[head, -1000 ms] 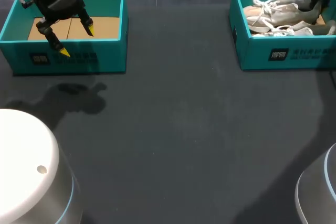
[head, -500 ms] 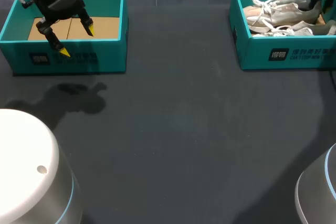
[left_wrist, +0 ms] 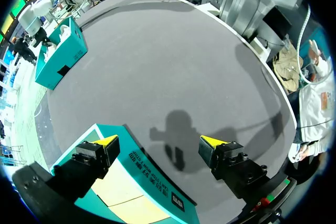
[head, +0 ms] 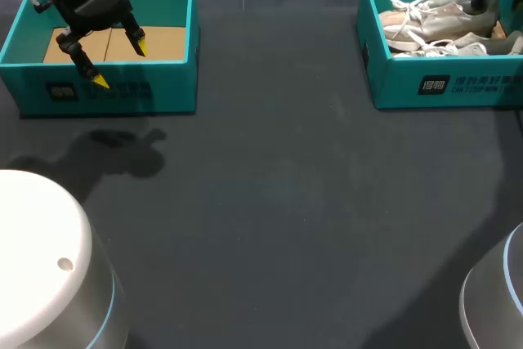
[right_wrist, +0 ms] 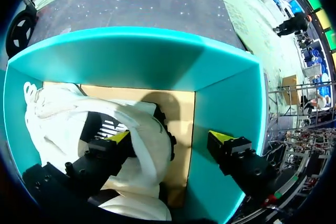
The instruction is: Take the shoe out of the shoebox, open the shoe tongue, remove and reinsert the insole, then place the shoe into the shoebox
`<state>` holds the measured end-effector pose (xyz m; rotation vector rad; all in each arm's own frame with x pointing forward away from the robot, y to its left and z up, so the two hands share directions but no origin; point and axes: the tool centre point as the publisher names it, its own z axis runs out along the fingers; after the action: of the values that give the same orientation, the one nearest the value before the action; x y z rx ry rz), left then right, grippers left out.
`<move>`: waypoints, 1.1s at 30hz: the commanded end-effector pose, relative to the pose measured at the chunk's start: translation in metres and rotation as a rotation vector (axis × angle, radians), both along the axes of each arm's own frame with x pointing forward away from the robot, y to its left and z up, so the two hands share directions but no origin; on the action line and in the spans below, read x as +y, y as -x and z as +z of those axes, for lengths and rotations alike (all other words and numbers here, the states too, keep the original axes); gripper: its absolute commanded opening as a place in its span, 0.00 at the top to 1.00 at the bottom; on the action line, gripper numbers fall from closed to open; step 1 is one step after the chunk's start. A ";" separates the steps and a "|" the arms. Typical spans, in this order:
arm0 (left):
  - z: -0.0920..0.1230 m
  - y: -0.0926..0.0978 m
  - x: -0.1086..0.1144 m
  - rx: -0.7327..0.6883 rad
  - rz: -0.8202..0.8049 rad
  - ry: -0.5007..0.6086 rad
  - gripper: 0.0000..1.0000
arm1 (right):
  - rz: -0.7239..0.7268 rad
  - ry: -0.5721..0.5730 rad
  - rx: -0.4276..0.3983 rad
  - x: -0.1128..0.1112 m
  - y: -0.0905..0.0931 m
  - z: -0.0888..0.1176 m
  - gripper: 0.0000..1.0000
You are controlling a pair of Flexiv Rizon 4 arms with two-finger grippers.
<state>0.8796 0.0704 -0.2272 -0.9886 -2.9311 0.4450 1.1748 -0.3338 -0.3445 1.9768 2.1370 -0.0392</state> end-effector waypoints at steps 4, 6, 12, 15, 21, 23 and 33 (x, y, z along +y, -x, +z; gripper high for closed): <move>0.000 0.000 0.000 0.000 -0.001 -0.002 0.00 | 0.003 -0.017 -0.013 0.008 0.007 0.023 0.00; 0.000 0.000 0.000 0.000 -0.001 -0.002 0.00 | 0.012 -0.035 -0.019 0.012 0.009 0.032 0.00; 0.000 0.000 0.000 0.000 -0.001 -0.002 0.00 | 0.027 -0.057 -0.029 0.030 0.017 0.065 0.00; 0.000 0.000 0.000 0.000 -0.001 -0.002 0.00 | 0.047 -0.071 -0.042 0.040 0.023 0.081 0.00; 0.000 0.000 0.000 0.000 -0.001 -0.002 0.00 | 0.069 -0.079 -0.049 0.059 0.040 0.107 0.00; 0.000 0.000 0.000 0.000 -0.001 -0.002 0.00 | 0.079 -0.092 -0.058 0.065 0.046 0.113 0.00; 0.024 0.006 -0.001 -0.005 0.089 0.020 0.00 | 0.119 -0.100 -0.049 0.097 0.079 0.138 0.00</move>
<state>0.8832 0.0675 -0.2133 -0.8904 -2.9724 0.4884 1.1174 -0.2432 -0.2165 1.8981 2.2898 0.1225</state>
